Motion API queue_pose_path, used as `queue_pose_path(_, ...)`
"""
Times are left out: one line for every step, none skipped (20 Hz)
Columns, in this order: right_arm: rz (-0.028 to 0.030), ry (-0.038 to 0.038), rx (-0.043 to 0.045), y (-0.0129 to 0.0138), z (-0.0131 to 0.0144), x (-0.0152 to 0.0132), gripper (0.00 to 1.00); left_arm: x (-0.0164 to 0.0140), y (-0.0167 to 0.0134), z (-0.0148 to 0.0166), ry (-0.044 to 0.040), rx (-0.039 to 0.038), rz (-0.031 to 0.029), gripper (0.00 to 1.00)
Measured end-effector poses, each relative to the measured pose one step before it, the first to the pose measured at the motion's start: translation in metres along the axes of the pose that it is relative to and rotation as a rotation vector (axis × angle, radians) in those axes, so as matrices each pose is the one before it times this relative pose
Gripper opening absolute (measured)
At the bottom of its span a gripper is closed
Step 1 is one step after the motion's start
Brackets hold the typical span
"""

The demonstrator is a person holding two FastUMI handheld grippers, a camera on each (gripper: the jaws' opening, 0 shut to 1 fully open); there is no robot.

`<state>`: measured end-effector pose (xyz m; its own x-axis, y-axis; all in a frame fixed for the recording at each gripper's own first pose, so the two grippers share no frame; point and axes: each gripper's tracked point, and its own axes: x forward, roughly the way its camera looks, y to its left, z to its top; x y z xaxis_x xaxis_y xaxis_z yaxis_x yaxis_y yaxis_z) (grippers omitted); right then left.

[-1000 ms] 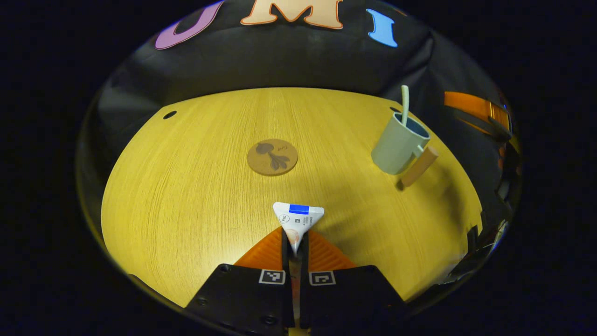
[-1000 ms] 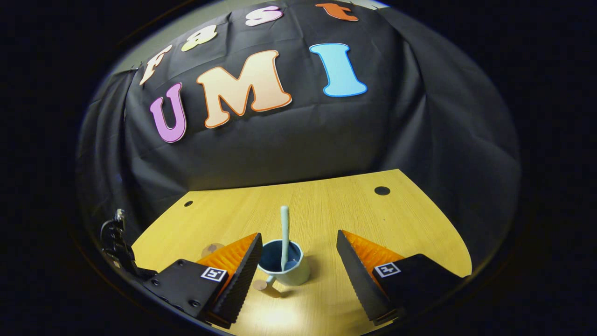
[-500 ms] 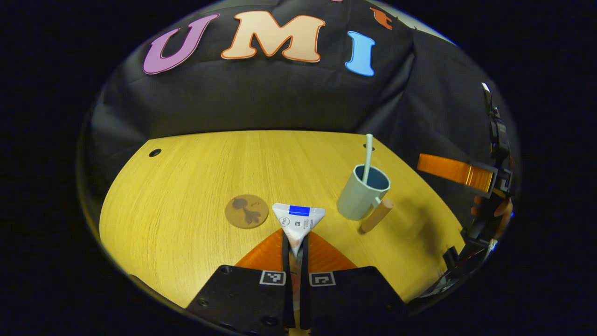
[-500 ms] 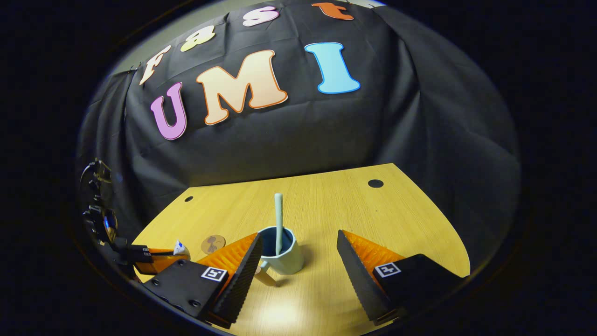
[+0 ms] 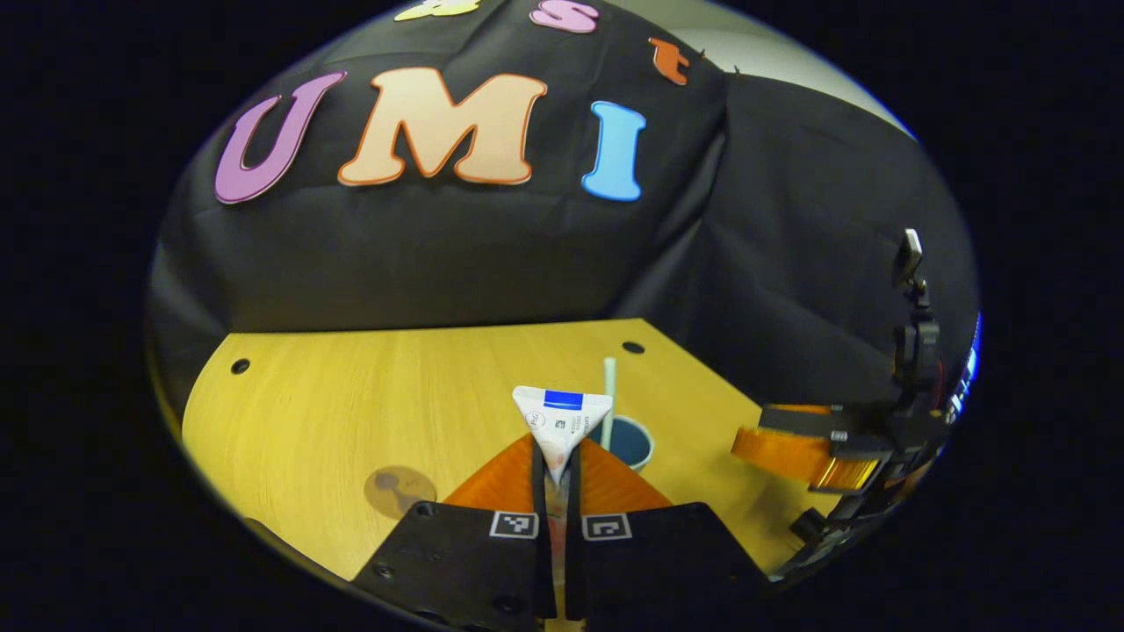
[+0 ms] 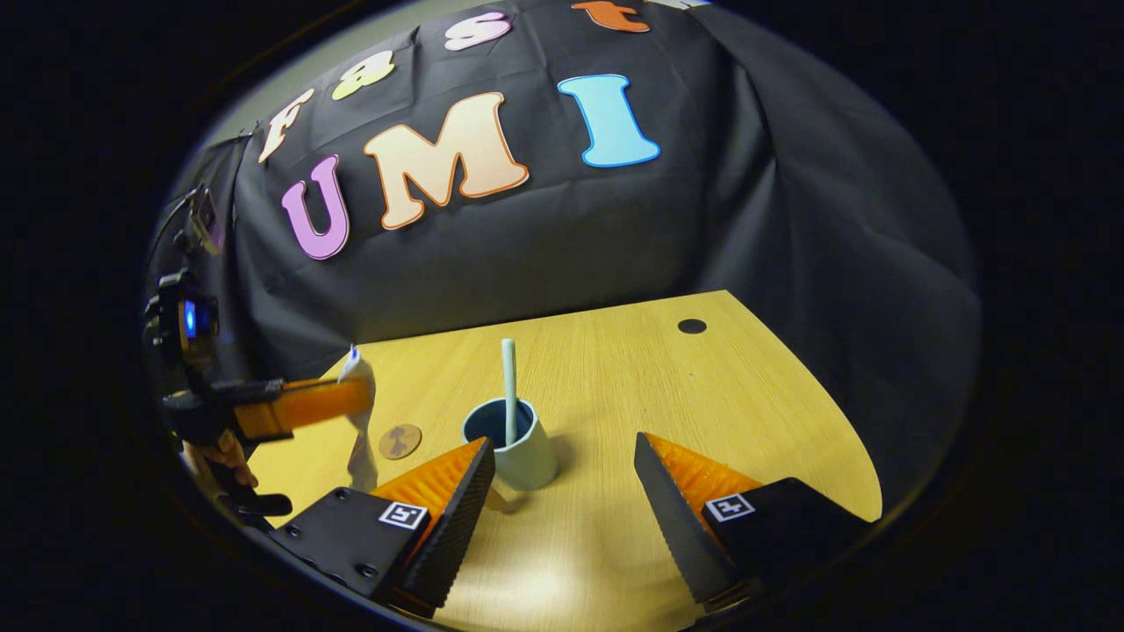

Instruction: Put the toothbrush and toothpaste on the desktop into the cup, then pick up the cup and place it on the coaster on the desktop.

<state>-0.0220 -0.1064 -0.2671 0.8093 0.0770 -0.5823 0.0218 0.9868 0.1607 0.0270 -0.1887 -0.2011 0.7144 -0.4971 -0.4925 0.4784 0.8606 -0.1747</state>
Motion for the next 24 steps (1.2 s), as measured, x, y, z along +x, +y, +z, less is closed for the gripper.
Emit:
queue_pose_path(-0.00343,0.00377,0.00422,-0.00185,-0.00272,-0.00201,0.99,0.00635,-0.00723,0.01362,-0.02693,0.00385,-0.01936,0.04)
queue_pose_path(-0.00569,0.00310,0.00302,-0.00297,-0.00172,-0.00336,0.99,0.00807,-0.00575,0.00901,-0.02106,-0.00154,-0.01444,0.04)
queue_pose_path(-0.00492,0.00123,0.00100,-0.00359,-0.00152,-0.00224,0.99,0.00809,-0.00490,0.00793,-0.01132,-0.00138,-0.01223,0.04)
queue_pose_path(-0.00715,0.00292,0.00007,-0.00348,-0.00119,-0.00134,0.99,0.00448,-0.00357,0.00222,-0.00744,-0.00650,-0.01529,0.04)
queue_pose_path(-0.00620,0.00468,0.00125,-0.00363,-0.00151,-0.00135,0.99,0.00652,-0.00477,0.00314,-0.01046,-0.01253,-0.01396,0.04)
queue_pose_path(-0.00557,0.00341,0.00237,-0.00431,-0.00105,-0.00233,0.99,0.00796,-0.00406,0.00421,-0.00586,-0.01316,-0.00981,0.04)
queue_pose_path(-0.00717,0.00292,0.00187,-0.00383,-0.00083,-0.00126,0.99,0.00646,-0.00273,0.00383,-0.00853,-0.01460,-0.00996,0.04)
queue_pose_path(-0.00601,0.00382,0.00447,-0.00400,-0.00108,-0.00068,0.99,0.00466,-0.00164,0.00169,-0.00694,-0.00895,-0.00236,0.04)
queue_pose_path(-0.00392,0.00342,0.00540,-0.00298,-0.00026,-0.00119,0.99,0.00528,-0.00065,0.00370,-0.00535,0.00159,-0.00232,0.04)
queue_pose_path(-0.00417,0.00242,0.00327,-0.00286,-0.00004,-0.00103,0.99,0.00563,-0.00156,0.00269,-0.01239,-0.00035,-0.00358,0.05)
queue_pose_path(-0.00420,-0.00047,0.00163,-0.00282,0.00081,-0.00054,0.99,0.00538,-0.00018,0.00248,-0.00750,0.00410,-0.00215,0.05)
queue_pose_path(-0.00336,-0.00115,0.00048,-0.00289,0.00024,-0.00133,0.99,0.00487,-0.00007,0.00069,-0.00708,-0.00003,-0.00008,0.07)
queue_pose_path(-0.00355,0.00109,-0.00033,-0.00282,-0.00122,-0.00114,0.99,0.00624,0.00099,-0.00026,-0.00636,-0.00277,0.00110,0.05)
queue_pose_path(0.00267,0.00576,0.00175,-0.00108,-0.00151,-0.00013,0.95,0.00556,0.00117,-0.00190,-0.00135,-0.00623,0.00457,0.05)
queue_pose_path(0.00571,0.00888,0.00370,-0.00075,-0.00107,-0.00149,0.99,0.00591,0.00110,-0.00270,0.00280,-0.00848,0.00475,0.05)
queue_pose_path(0.00002,0.00625,0.00037,-0.00223,-0.00172,0.00029,0.99,0.00545,0.00008,-0.00370,0.00667,-0.00949,0.00262,0.05)
queue_pose_path(-0.00210,0.00208,-0.00380,-0.00275,0.00015,-0.00040,0.95,0.00399,-0.00003,-0.00286,0.00339,-0.01109,0.00537,0.05)
queue_pose_path(-0.00327,0.00246,-0.00417,-0.00320,-0.00128,0.00031,0.99,0.00251,0.00167,-0.00314,0.00359,-0.00993,0.00990,0.06)
queue_pose_path(-0.00070,0.00370,-0.00266,-0.00255,-0.00019,-0.00001,0.99,0.00245,0.00093,-0.00291,0.00060,-0.00828,0.01083,0.06)
queue_pose_path(-0.00098,0.00366,-0.00183,-0.00307,0.00044,0.00069,0.99,0.00154,0.00006,-0.00065,-0.00407,-0.00265,0.00920,0.06)
queue_pose_path(-0.00109,0.00388,-0.00082,-0.00286,0.00015,0.00058,0.99,-0.00012,0.00184,0.00034,-0.01574,0.00182,0.01235,0.05)
queue_pose_path(0.00043,0.00280,0.00100,-0.00006,0.00244,0.00102,0.98,-0.00072,0.00126,-0.00135,-0.01137,0.00725,0.01180,0.08)
queue_pose_path(0.00012,0.00159,0.00123,-0.00067,0.00255,0.00151,0.99,-0.00047,0.00092,-0.00086,-0.01215,0.01213,0.01568,0.09)
queue_pose_path(0.00110,-0.00263,-0.00061,-0.00027,0.00479,0.00100,0.99,-0.00143,0.00102,-0.00288,-0.00551,0.01052,0.01232,0.10)
